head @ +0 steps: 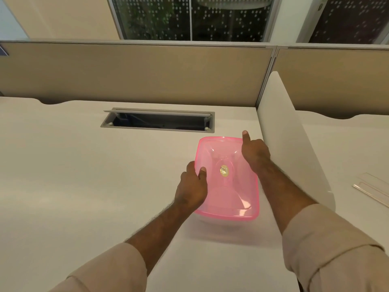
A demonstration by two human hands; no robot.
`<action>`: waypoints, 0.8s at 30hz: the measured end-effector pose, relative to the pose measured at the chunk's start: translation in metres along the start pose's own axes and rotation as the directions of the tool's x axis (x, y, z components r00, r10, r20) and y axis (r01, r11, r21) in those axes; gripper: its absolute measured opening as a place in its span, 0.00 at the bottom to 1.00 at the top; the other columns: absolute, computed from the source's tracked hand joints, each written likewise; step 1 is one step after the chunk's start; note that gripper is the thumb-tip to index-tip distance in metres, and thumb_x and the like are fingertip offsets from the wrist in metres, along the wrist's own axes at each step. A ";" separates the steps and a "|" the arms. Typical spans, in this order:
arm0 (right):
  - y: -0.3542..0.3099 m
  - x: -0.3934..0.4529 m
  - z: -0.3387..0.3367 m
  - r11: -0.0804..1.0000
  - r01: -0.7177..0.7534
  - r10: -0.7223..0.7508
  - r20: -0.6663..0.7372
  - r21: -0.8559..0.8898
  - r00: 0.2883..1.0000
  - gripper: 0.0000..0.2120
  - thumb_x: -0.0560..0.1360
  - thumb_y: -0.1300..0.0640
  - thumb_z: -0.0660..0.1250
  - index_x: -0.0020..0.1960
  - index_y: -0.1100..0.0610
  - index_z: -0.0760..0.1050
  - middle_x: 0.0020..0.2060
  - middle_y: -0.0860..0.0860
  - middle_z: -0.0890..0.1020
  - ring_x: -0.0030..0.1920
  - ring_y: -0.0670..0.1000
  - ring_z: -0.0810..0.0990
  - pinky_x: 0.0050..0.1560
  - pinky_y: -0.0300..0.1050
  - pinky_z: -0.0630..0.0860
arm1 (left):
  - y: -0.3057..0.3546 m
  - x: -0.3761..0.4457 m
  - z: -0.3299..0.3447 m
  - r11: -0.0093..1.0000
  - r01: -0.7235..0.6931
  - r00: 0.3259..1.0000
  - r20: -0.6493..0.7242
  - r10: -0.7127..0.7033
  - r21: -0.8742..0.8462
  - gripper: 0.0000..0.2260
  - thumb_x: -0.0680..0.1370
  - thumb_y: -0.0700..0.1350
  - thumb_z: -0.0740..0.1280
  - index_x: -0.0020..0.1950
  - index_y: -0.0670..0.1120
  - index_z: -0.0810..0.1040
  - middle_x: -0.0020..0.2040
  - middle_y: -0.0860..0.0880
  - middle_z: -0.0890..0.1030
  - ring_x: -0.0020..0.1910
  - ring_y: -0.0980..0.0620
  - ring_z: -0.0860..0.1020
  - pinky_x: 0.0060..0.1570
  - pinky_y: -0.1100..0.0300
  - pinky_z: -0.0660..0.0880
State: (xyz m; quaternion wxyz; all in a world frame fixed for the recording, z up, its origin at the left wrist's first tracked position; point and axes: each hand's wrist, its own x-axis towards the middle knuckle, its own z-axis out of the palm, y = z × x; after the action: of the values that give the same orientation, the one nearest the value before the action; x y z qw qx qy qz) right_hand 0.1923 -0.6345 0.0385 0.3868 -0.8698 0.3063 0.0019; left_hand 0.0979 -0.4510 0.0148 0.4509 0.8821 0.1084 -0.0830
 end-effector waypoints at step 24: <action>0.013 0.018 0.008 0.999 0.037 -0.037 0.070 0.001 0.997 0.38 0.77 0.32 0.50 0.61 0.67 0.73 0.59 0.62 0.79 0.58 0.62 0.78 0.57 0.52 0.74 | 0.052 0.134 0.002 0.976 0.166 0.986 0.031 -0.163 -0.141 0.15 0.79 0.55 0.59 0.52 0.44 0.76 0.46 0.46 0.79 0.40 0.51 0.76 0.34 0.61 0.69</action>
State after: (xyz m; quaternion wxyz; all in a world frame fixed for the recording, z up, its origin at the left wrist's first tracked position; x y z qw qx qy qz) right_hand 0.2023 -0.6454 0.0195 0.3973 -0.8748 0.2761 0.0253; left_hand 0.2403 -0.4669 0.0211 0.5056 0.8346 0.1824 -0.1206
